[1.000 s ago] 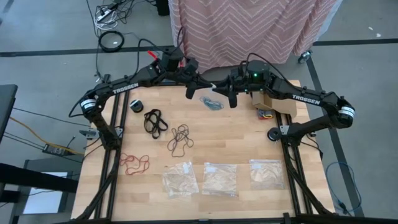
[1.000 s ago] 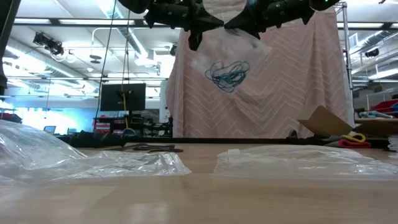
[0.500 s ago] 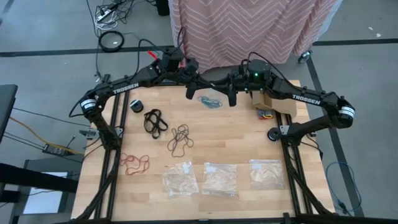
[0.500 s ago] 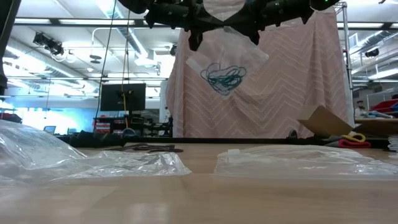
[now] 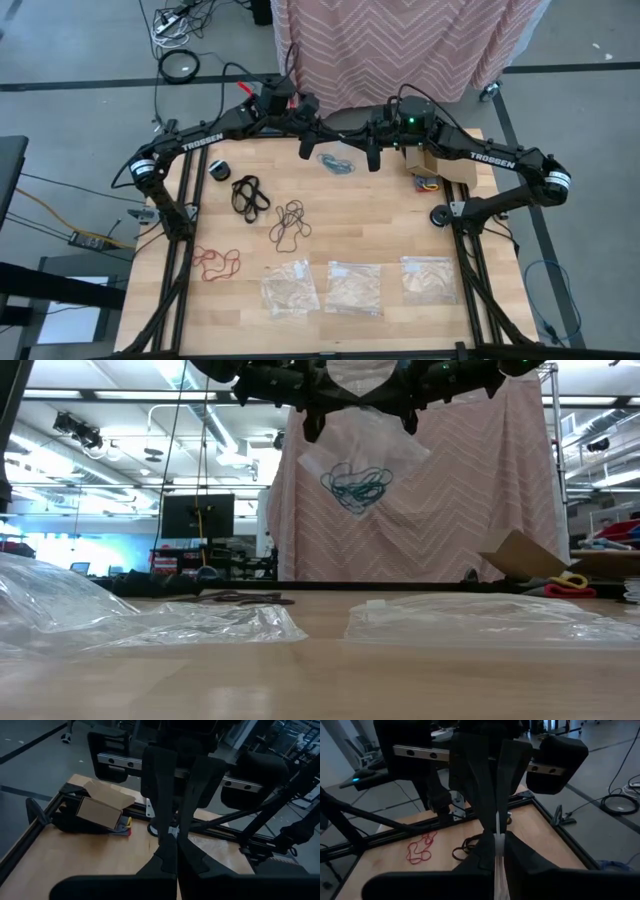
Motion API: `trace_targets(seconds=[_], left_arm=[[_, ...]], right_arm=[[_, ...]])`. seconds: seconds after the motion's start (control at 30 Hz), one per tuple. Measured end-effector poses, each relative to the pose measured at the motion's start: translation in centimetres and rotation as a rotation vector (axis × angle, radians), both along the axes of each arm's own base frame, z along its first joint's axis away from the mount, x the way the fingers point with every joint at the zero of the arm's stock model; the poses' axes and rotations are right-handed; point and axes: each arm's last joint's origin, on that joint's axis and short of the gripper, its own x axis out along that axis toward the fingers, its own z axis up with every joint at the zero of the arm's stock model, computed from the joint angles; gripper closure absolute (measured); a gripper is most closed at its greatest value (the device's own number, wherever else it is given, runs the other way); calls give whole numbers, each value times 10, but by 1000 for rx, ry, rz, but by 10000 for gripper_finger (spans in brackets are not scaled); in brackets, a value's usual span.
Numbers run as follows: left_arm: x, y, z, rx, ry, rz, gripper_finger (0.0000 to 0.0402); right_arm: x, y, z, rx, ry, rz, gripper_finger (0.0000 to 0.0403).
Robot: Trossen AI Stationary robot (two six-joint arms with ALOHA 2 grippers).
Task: Sort rubber bands
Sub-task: Close the top transparent zip bag
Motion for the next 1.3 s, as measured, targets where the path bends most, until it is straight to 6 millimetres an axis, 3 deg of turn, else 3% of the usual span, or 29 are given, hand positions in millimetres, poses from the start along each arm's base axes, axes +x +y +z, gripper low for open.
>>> trace_targets(seconds=[1.3], left_arm=[[-10, 21, 11, -9, -108, -24, 401]], right_arm=[[-2, -1, -6, 33, 62, -38, 401]])
